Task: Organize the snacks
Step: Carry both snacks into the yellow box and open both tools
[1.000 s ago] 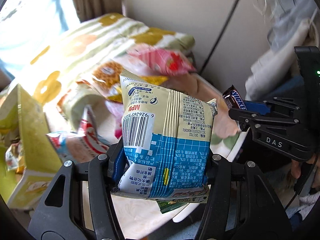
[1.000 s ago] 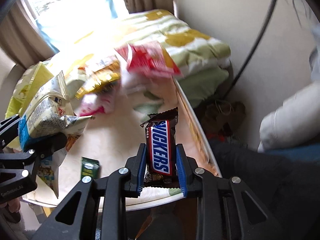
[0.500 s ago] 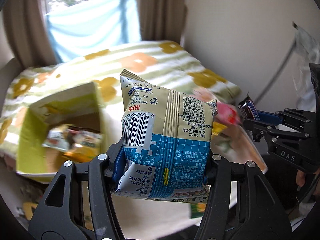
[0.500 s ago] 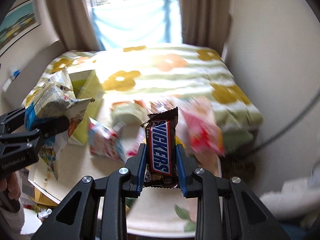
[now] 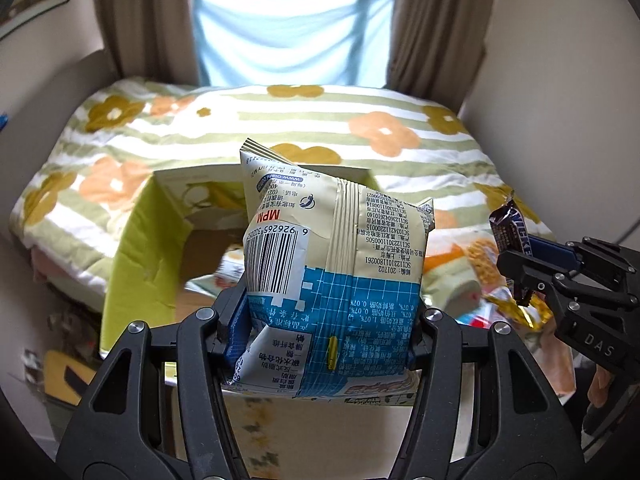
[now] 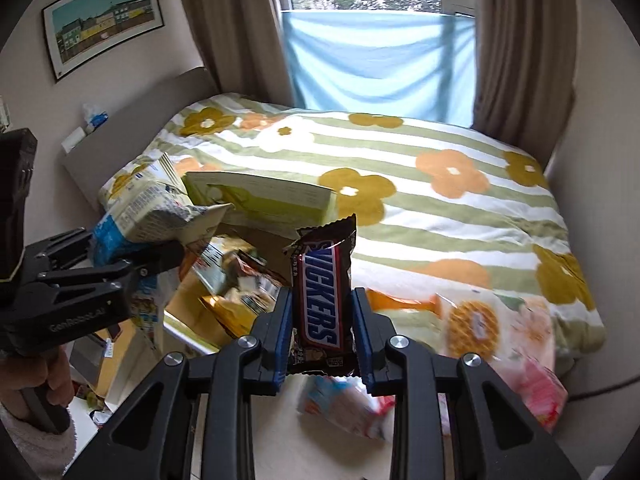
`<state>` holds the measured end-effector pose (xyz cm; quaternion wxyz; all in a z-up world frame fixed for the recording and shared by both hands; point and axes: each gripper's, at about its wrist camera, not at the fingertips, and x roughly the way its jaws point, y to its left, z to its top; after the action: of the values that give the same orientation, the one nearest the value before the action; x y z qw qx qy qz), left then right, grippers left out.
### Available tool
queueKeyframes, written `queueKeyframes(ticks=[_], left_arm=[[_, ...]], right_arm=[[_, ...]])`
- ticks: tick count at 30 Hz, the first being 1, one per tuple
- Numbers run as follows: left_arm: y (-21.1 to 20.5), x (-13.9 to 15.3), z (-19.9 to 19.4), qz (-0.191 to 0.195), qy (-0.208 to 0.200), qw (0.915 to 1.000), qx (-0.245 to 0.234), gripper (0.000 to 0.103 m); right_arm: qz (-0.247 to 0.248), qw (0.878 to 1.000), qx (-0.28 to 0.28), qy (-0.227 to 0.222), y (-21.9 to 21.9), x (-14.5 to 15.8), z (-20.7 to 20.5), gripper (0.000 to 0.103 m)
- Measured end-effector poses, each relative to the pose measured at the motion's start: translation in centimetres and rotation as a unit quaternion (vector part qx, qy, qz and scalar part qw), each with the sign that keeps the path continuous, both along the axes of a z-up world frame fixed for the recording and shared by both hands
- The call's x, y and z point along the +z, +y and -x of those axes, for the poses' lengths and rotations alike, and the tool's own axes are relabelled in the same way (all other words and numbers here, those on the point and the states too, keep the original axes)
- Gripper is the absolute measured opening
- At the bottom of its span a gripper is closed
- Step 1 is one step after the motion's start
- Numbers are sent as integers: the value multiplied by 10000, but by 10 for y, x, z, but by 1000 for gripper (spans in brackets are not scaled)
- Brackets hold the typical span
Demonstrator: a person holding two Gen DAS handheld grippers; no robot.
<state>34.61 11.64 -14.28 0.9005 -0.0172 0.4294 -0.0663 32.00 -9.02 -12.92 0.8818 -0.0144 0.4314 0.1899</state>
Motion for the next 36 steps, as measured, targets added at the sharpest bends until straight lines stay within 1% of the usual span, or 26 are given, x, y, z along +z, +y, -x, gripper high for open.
queueKeyframes(ticks=[5, 9, 11, 12, 13, 15, 17, 23, 26, 31, 32, 33, 34, 35, 36], left_arm=[[39, -25, -25, 29, 347, 9993, 167, 53], [50, -43, -38, -57, 543, 9985, 100, 54], [52, -47, -40, -214, 536, 9983, 78, 63], [51, -49, -40, -345, 545, 9979, 76, 84], [50, -50, -39, -489, 526, 9974, 99, 102], [49, -50, -34, -623, 483, 9969, 66, 103], [52, -51, -32, -636, 574, 9963, 74, 103], [58, -47, -21, -409, 681, 9960, 405, 103], [59, -48, -19, -300, 713, 9960, 437, 103], [60, -46, -17, -487, 677, 9953, 486, 103], [62, -46, -17, -469, 666, 9955, 490, 103], [63, -45, -15, -442, 656, 9956, 501, 102], [63, -44, -14, -434, 648, 9957, 504, 103], [64, -45, -13, -431, 642, 9957, 514, 103], [64, -44, -11, -421, 636, 9957, 527, 103]], right_arm=[[-18, 9997, 153, 209, 39, -15, -29, 26], [-33, 9991, 182, 392, 56, -28, -41, 26], [-40, 9986, 183, 487, 60, -34, -46, 26], [-38, 9984, 180, 530, 61, -36, -48, 26], [-37, 9981, 178, 596, 62, -39, -51, 26], [-27, 9974, 193, 692, 64, -43, -54, 26], [-11, 9969, 226, 752, 66, -47, -58, 26], [-106, 9934, 435, 1058, 68, -62, -67, 26], [-171, 9918, 491, 1167, 69, -64, -73, 26], [-324, 9865, 794, 1394, 78, -70, -77, 27], [-329, 9873, 782, 1345, 79, -70, -75, 37], [-380, 9887, 747, 1243, 77, -69, -72, 65], [-491, 9895, 734, 1142, 76, -66, -70, 81], [-603, 9897, 726, 1077, 73, -64, -67, 103], [-671, 9893, 732, 1065, 72, -63, -65, 103]])
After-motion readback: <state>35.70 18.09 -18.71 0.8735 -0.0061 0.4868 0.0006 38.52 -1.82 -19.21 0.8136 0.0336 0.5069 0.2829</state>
